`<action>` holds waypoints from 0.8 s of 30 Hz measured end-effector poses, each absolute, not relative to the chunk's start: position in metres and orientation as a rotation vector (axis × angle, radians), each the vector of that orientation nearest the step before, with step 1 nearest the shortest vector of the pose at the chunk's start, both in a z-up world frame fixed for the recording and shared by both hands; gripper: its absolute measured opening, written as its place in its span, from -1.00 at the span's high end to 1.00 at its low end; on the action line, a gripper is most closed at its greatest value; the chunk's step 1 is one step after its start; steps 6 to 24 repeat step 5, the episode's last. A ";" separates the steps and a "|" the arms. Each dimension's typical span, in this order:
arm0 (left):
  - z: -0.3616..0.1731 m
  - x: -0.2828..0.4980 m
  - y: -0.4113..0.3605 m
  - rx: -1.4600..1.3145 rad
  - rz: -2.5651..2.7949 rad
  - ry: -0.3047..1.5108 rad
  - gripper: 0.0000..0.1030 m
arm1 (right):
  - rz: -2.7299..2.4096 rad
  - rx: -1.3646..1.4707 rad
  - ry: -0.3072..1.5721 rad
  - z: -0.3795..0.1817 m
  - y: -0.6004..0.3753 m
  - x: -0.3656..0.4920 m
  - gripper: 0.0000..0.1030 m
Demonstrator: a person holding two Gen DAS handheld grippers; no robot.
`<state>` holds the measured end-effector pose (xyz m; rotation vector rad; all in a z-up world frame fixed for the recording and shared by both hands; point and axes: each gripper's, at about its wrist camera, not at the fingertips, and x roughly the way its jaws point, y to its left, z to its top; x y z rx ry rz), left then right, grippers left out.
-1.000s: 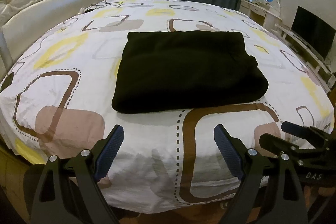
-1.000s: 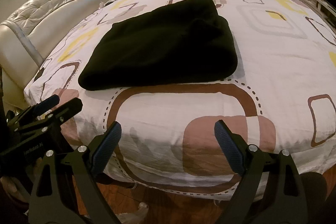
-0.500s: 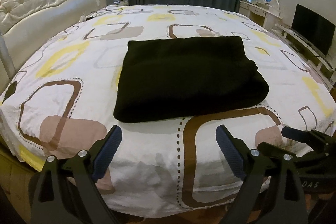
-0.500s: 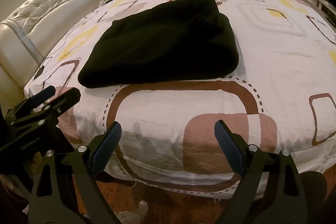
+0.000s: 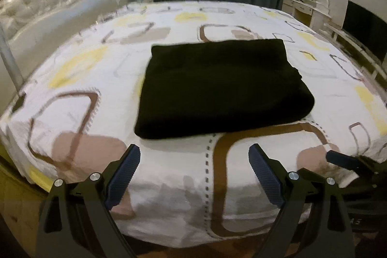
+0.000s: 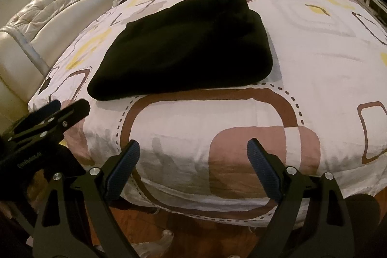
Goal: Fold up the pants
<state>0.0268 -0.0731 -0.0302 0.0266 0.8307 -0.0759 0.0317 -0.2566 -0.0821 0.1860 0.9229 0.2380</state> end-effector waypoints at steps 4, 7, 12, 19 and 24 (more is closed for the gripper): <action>-0.033 0.027 -0.070 0.000 -0.077 0.844 -0.75 | 0.232 0.192 0.924 -0.083 -0.261 0.031 -0.76; -0.033 0.026 -0.069 0.003 -0.074 0.845 -0.75 | 0.232 0.192 0.924 -0.083 -0.261 0.031 -0.76; -0.033 0.026 -0.069 0.003 -0.074 0.845 -0.75 | 0.232 0.192 0.924 -0.083 -0.261 0.031 -0.76; -0.033 0.026 -0.069 0.003 -0.074 0.845 -0.75 | 0.232 0.192 0.924 -0.083 -0.261 0.031 -0.76; -0.033 0.026 -0.069 0.003 -0.074 0.845 -0.75 | 0.232 0.192 0.924 -0.083 -0.261 0.031 -0.76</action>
